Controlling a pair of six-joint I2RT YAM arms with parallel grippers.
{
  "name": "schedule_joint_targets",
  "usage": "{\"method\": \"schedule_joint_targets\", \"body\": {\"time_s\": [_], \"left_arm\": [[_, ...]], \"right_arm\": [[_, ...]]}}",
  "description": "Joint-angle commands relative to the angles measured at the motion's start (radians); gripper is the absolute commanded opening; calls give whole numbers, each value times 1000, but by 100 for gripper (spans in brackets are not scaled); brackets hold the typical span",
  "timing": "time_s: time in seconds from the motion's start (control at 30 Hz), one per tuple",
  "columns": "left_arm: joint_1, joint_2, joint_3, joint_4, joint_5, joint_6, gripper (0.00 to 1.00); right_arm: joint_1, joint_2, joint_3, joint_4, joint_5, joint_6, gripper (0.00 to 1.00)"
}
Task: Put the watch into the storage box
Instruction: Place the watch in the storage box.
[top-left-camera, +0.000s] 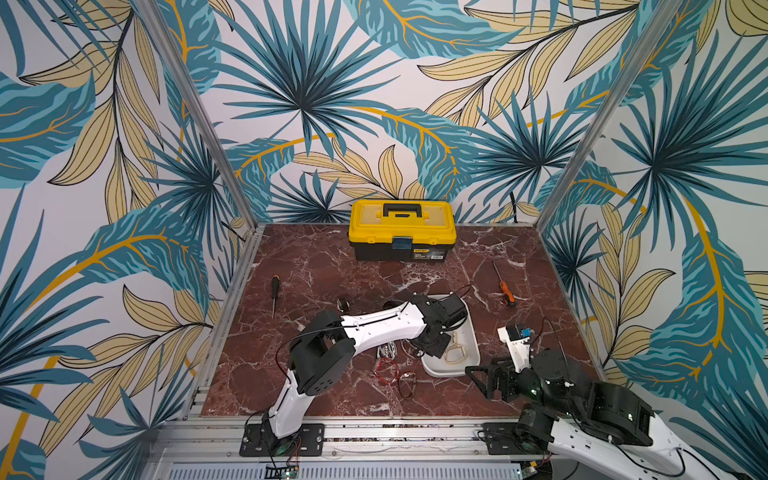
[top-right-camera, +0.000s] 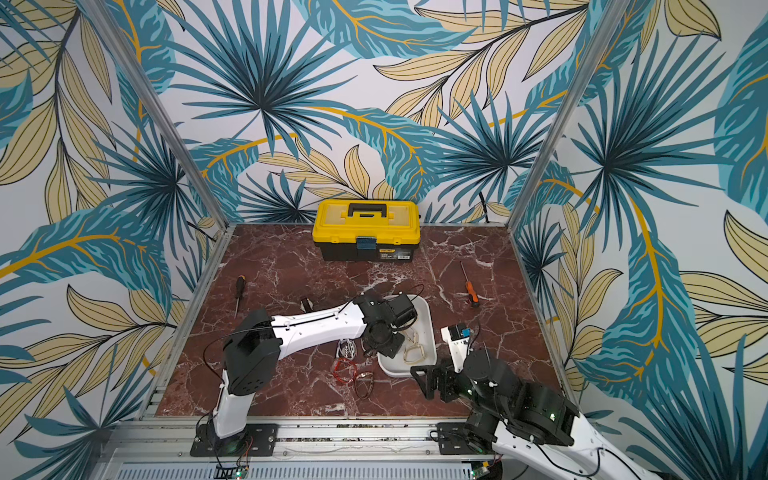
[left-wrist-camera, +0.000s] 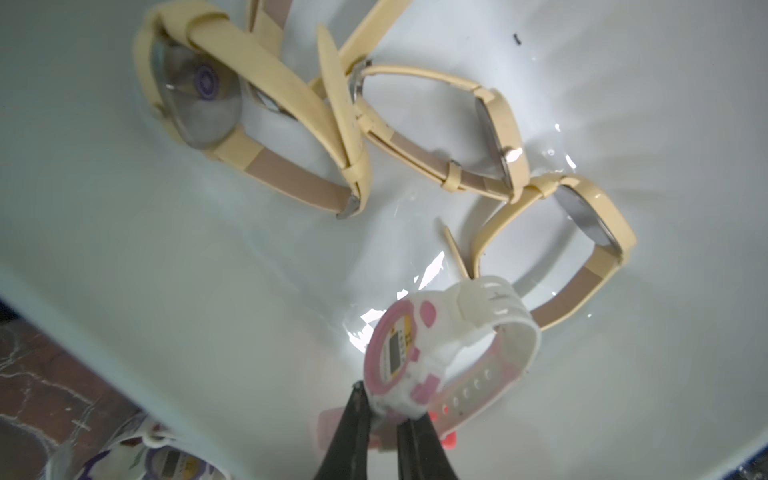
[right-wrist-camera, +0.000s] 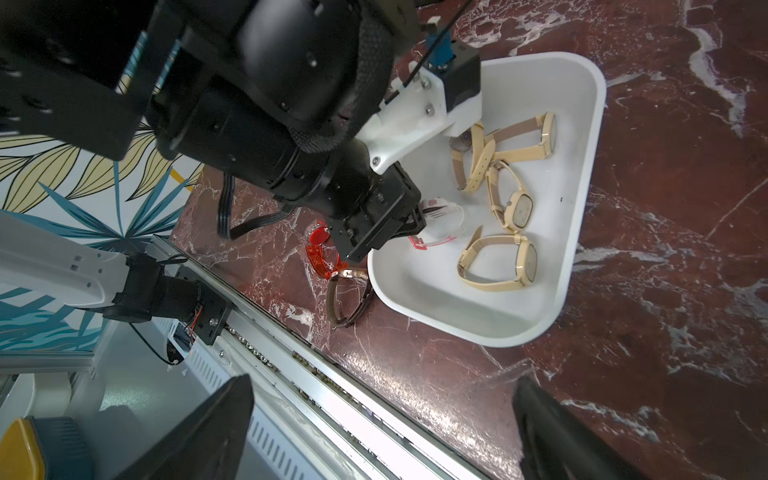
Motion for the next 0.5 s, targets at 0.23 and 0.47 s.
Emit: {"method": "schedule_joint_targets", "body": {"time_s": [0.23, 0.47], "left_arm": [[-2, 48, 65, -14, -43, -7, 21], [-7, 25, 68, -20, -44, -15, 48]], "right_arm": [[4, -12, 14, -16, 20, -6, 100], [4, 2, 11, -11, 23, -7, 100]]}}
